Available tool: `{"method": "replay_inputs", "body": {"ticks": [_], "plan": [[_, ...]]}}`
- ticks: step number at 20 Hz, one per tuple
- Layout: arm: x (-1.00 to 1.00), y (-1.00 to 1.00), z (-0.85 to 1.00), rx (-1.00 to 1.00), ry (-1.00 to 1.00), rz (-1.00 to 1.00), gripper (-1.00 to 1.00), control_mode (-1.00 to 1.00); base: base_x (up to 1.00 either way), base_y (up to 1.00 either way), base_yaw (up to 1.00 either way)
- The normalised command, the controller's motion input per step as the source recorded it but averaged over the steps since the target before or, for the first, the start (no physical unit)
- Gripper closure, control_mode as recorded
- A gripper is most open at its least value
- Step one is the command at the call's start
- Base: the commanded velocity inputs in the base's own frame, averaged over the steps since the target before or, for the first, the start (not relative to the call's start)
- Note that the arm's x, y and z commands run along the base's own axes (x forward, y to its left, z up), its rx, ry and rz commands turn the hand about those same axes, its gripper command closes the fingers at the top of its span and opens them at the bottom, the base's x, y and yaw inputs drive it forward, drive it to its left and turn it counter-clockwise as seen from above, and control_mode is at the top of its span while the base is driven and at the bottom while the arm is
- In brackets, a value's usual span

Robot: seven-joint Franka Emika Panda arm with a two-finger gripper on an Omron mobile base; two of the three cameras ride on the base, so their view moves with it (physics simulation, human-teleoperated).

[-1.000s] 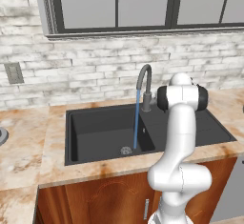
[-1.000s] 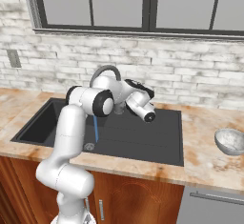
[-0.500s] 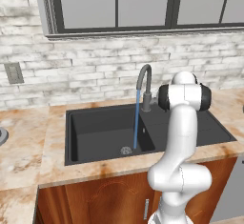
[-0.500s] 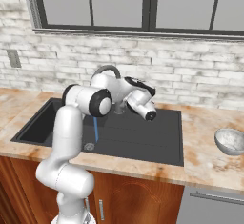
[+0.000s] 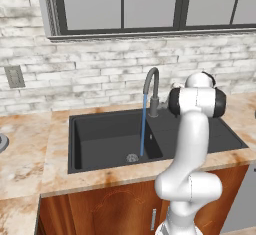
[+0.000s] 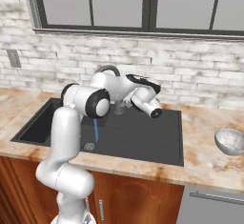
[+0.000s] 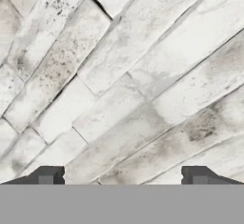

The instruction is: Rinse each bowl for a few seconds and place them down in the sink or on the counter.

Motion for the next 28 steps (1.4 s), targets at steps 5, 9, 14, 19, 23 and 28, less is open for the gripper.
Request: {"method": "replay_inputs", "body": {"ticks": [5,9,14,19,23,28], "plan": [[-0.27,-0.06,0.41,0.09,0.06,-0.06,-1.0,-1.0,0.0,0.0,0.0],[-0.2,-0.06,0.2,0.1,0.13,-0.1,-1.0,-1.0,0.0,0.0,0.0],[-0.17,-0.07,0.14,0.09,0.15,-0.1,-1.0,-1.0,0.0,0.0,0.0],[-0.16,-0.07,0.15,0.08,0.15,-0.09,-1.0,-1.0,0.0,0.0,0.0],[-0.16,-0.09,0.13,0.08,0.16,-0.09,-1.0,-1.0,0.0,0.0,0.0],[-0.16,-0.1,0.13,0.08,0.16,-0.09,-1.0,-1.0,0.0,0.0,0.0]]}}
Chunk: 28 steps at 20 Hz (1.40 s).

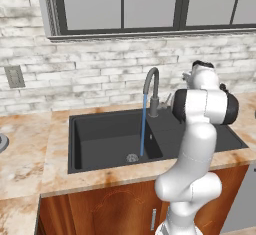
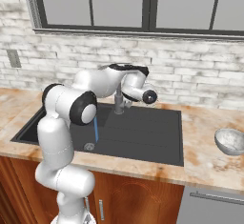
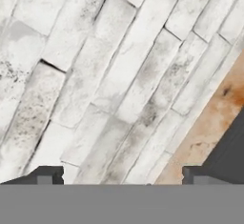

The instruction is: Rinse each bowl for a few seconds and place them down in the sink or on the counter.

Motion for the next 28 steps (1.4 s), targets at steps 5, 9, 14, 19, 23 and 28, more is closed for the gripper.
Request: {"method": "replay_inputs", "body": {"ticks": [5,9,14,19,23,28], "plan": [[-0.14,-0.11,0.11,0.06,0.16,-0.09,-1.0,-1.0,0.0,0.0,0.0],[-0.15,-0.14,0.07,0.04,0.18,-0.08,-1.0,-1.0,0.0,0.0,0.0],[-0.19,-0.19,0.1,0.03,0.17,-0.07,-1.0,-1.0,0.0,0.0,0.0],[-0.31,-0.28,0.23,0.04,0.11,-0.04,-1.0,-1.0,0.0,0.0,0.0],[-0.31,-0.29,0.24,0.02,0.13,-0.02,-1.0,-1.0,0.0,0.0,0.0],[-0.33,-0.29,0.2,0.0,0.12,0.0,-1.0,-1.0,0.0,0.0,0.0]]}}
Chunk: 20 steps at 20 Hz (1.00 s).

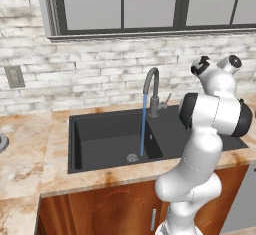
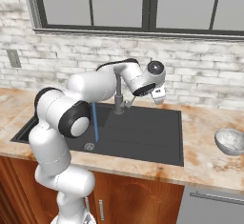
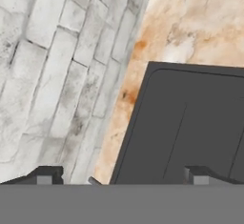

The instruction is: Rinse each bowl for a few seconds and place them down in the sink or on the counter.

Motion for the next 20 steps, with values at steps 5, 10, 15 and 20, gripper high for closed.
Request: {"method": "replay_inputs", "body": {"ticks": [5,10,15,20], "plan": [[-0.35,-0.24,0.13,0.0,0.12,0.0,-1.0,-1.0,0.0,0.0,0.0],[-0.34,-0.23,0.02,0.0,0.12,0.0,-1.0,-1.0,0.0,0.0,0.0],[-0.29,-0.21,0.0,-0.02,0.15,0.0,-1.0,-1.0,0.0,0.0,0.0],[-0.25,-0.24,0.02,-0.05,0.13,0.03,-1.0,-1.0,0.0,0.0,0.0]]}}
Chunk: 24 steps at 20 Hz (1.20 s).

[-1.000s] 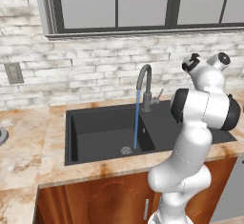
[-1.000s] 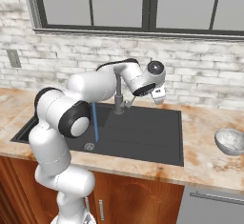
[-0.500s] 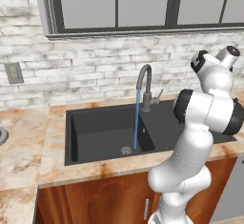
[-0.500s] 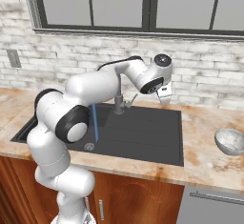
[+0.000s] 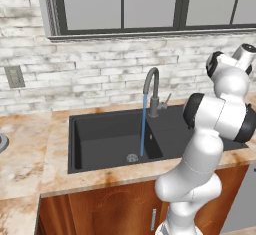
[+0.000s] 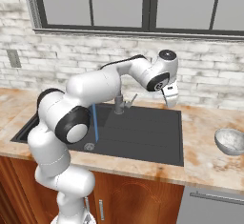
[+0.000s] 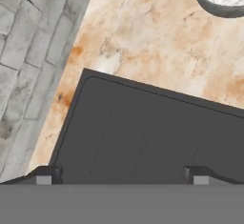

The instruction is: Rinse each bowl for a few seconds and place them down in the sink or on the counter.

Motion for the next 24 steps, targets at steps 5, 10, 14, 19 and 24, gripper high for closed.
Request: {"method": "replay_inputs", "body": {"ticks": [5,10,14,19,24], "plan": [[-0.12,-0.29,0.03,-0.05,0.06,0.08,-1.0,-1.0,0.0,0.0,0.0],[-0.05,-0.27,0.0,-0.05,0.04,0.13,-1.0,-1.0,0.0,0.0,0.0],[-0.06,-0.19,0.0,-0.05,0.01,0.16,-1.0,-1.0,0.0,0.0,0.0],[-0.14,-0.18,0.03,-0.07,0.0,0.16,-1.0,-1.0,0.0,0.0,0.0],[-0.16,-0.17,0.02,-0.1,0.0,0.14,-1.0,-1.0,0.0,0.0,0.0]]}}
